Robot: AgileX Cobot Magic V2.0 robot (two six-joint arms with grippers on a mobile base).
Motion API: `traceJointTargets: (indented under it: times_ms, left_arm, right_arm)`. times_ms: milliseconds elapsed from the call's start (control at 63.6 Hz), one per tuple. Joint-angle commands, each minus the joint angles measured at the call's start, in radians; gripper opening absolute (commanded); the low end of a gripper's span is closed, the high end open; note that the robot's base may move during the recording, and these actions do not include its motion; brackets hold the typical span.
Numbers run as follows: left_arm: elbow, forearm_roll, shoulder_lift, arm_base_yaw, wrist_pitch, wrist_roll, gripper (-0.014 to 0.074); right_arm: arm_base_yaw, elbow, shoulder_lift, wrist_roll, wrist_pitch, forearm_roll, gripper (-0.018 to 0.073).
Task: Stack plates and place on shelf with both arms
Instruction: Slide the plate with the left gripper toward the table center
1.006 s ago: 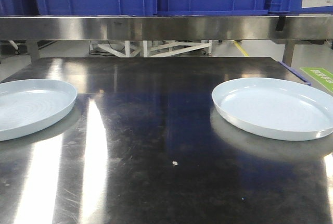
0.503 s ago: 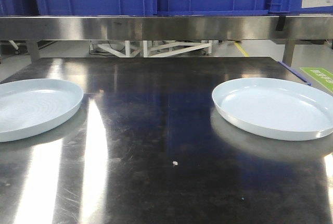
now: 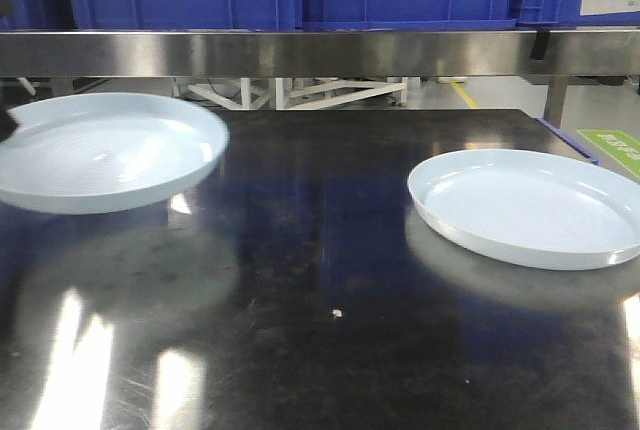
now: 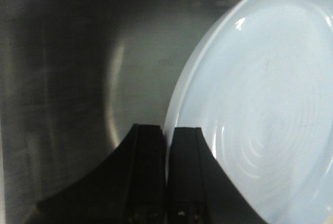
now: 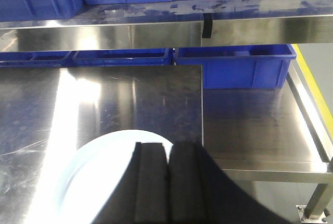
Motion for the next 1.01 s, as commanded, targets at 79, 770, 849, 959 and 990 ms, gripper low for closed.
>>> traceJointTargets:
  times_ms: [79,770,849,959,990]
  left_arm:
    - [-0.037,-0.103,-0.051,-0.156,-0.089,-0.023,0.0087]
    - [-0.033,-0.069,0.072,-0.307,-0.221,-0.029,0.0111]
    - [-0.033,-0.064,0.067,-0.307,-0.221,-0.029,0.0167]
    - [-0.033,-0.051,0.041,-0.307,-0.226,-0.029,0.0302]
    - [-0.033,-0.047,0.032,-0.307,-0.226,-0.029,0.0331]
  right_arm:
    - [-0.004,-0.038,0.005,-0.002,-0.092,-0.007,0.0031]
    - [-0.004,-0.038,0.005,-0.002,-0.092,-0.007,0.0031]
    - [-0.004,-0.038,0.005,-0.002,-0.092,-0.007,0.0031]
    - [-0.004,-0.038,0.005,-0.002,-0.092,-0.007,0.0031]
    - [-0.004,-0.038,0.005,-0.002,-0.092,-0.007,0.0031]
